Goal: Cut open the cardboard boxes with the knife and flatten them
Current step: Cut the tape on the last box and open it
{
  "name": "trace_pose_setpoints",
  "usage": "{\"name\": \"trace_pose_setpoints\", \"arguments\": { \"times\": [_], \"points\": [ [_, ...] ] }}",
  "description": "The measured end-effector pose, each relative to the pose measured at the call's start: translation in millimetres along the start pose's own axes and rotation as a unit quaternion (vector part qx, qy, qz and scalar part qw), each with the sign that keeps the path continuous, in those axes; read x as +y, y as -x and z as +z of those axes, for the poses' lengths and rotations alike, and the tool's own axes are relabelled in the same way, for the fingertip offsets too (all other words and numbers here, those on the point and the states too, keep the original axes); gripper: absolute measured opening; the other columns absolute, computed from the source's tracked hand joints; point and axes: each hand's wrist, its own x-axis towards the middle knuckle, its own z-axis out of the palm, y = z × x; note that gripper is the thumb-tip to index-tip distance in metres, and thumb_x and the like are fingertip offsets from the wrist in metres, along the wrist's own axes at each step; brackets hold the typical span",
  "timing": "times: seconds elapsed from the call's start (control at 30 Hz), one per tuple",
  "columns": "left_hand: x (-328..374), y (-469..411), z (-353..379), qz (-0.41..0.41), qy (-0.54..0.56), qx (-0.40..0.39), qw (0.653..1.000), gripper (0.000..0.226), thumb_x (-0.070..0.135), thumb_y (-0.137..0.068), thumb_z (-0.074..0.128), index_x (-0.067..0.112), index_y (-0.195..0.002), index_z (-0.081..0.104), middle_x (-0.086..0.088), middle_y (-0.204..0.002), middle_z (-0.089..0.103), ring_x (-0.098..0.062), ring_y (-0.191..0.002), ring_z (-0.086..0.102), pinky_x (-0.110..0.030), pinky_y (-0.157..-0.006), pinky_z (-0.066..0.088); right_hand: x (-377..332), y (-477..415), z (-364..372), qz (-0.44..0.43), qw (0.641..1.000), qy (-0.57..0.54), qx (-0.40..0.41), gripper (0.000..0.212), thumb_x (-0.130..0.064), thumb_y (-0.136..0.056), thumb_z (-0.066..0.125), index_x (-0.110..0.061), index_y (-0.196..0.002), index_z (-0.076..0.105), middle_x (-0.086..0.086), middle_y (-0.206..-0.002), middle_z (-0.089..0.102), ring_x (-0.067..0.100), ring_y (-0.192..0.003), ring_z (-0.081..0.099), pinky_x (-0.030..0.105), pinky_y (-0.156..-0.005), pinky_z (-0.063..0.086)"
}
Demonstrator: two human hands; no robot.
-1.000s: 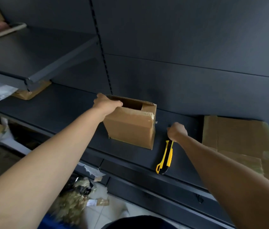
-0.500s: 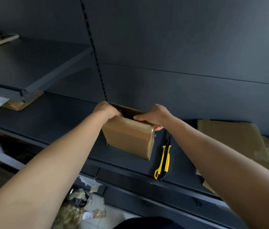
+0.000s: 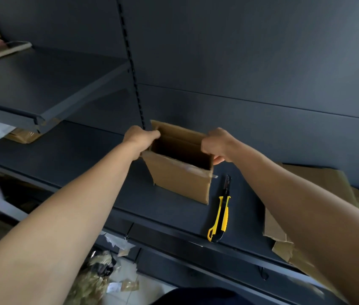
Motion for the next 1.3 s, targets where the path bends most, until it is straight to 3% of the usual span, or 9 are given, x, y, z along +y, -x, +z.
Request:
{"name": "trace_pose_setpoints", "arguments": {
  "times": [0.1, 0.2, 0.33, 0.4, 0.6, 0.87, 1.0, 1.17, 1.3],
  "points": [
    [1, 0, -1, -0.024, 0.156, 0.007, 0.987, 0.016, 0.023, -0.098, 0.051, 0.008, -0.096, 0.045, -0.016, -0.104, 0.062, -0.027, -0.085, 0.063, -0.035, -0.064, 0.055, 2, 7, -6, -0.018, 0.999, 0.001, -0.039, 0.032, 0.013, -0.084, 0.043, -0.005, -0.107, 0.057, 0.012, -0.095, 0.06, 0.023, -0.079, 0.061, 0.027, -0.057, 0.055],
    [-2, -1, 1, -0.057, 0.285, 0.015, 0.957, 0.012, 0.017, -0.101, 0.045, 0.008, -0.108, 0.044, -0.018, -0.111, 0.061, -0.029, -0.09, 0.063, -0.04, -0.064, 0.056, 6, 10, -8, -0.036, 0.98, -0.045, -0.19, 0.034, 0.001, -0.087, 0.057, -0.013, -0.118, 0.061, 0.009, -0.127, 0.056, 0.029, -0.118, 0.051, 0.04, -0.087, 0.052],
    [-14, -3, 7, -0.11, 0.29, -0.063, 0.948, 0.057, 0.064, -0.089, 0.045, 0.014, -0.114, 0.055, -0.011, -0.104, 0.068, -0.03, -0.09, 0.067, -0.047, -0.07, 0.057, 19, 6, 9, -0.018, 0.962, -0.063, -0.267, 0.039, -0.032, -0.092, 0.062, -0.019, -0.128, 0.06, 0.001, -0.148, 0.041, 0.029, -0.139, 0.029, 0.053, -0.108, 0.034],
    [-23, -2, 10, -0.099, 0.197, -0.113, 0.969, 0.07, 0.075, -0.069, 0.061, 0.019, -0.112, 0.058, -0.007, -0.103, 0.069, -0.027, -0.092, 0.067, -0.048, -0.082, 0.055, 28, 3, 23, -0.025, 0.966, -0.047, -0.254, 0.042, -0.027, -0.094, 0.06, -0.019, -0.135, 0.054, -0.001, -0.147, 0.042, 0.026, -0.138, 0.034, 0.048, -0.106, 0.039],
    [-64, -14, 16, -0.068, 0.123, -0.058, 0.988, 0.044, 0.001, -0.085, 0.068, 0.01, -0.123, 0.048, -0.009, -0.123, 0.058, -0.026, -0.11, 0.057, -0.041, -0.094, 0.048, 59, -23, 45, -0.004, 0.999, 0.035, -0.008, 0.046, -0.023, -0.091, 0.06, -0.005, -0.133, 0.05, 0.012, -0.132, 0.054, 0.027, -0.118, 0.052, 0.033, -0.091, 0.042],
    [-83, -25, 44, 0.028, 0.059, -0.051, 0.997, 0.065, 0.032, -0.082, 0.073, 0.012, -0.138, 0.046, -0.007, -0.134, 0.056, -0.024, -0.118, 0.056, -0.043, -0.1, 0.046, 97, -22, 70, 0.137, 0.989, -0.029, -0.054, 0.057, -0.011, -0.086, 0.07, -0.006, -0.134, 0.039, 0.016, -0.104, 0.055, 0.027, -0.093, 0.058, 0.036, -0.081, 0.056],
    [-85, -25, 60, 0.02, -0.158, -0.137, 0.978, 0.094, 0.038, -0.086, 0.067, 0.014, -0.154, 0.007, -0.009, -0.159, 0.01, -0.03, -0.144, 0.02, -0.043, -0.114, 0.027, 103, -25, 77, 0.151, 0.986, -0.069, 0.009, 0.04, -0.008, -0.093, 0.058, -0.003, -0.13, 0.046, 0.014, -0.106, 0.056, 0.023, -0.079, 0.06, 0.035, -0.066, 0.059],
    [-99, -25, 80, 0.055, -0.304, -0.194, 0.931, 0.107, 0.042, -0.08, 0.073, 0.025, -0.153, -0.003, -0.011, -0.158, -0.02, -0.032, -0.146, -0.009, -0.053, -0.117, 0.013, 105, -25, 88, 0.153, 0.986, 0.028, 0.061, 0.024, -0.013, -0.088, 0.066, 0.0, -0.104, 0.054, 0.015, -0.105, 0.06, 0.033, -0.093, 0.067, 0.04, -0.073, 0.059],
    [-109, -36, 89, 0.061, -0.329, -0.216, 0.917, 0.101, 0.04, -0.078, 0.076, 0.028, -0.153, 0.009, -0.008, -0.158, -0.017, -0.034, -0.146, -0.003, -0.05, -0.114, 0.021, 117, -27, 82, 0.171, 0.958, 0.163, 0.162, 0.036, -0.015, -0.092, 0.055, 0.0, -0.125, 0.051, 0.015, -0.12, 0.056, 0.033, -0.113, 0.054, 0.038, -0.085, 0.049]
  ]
}}
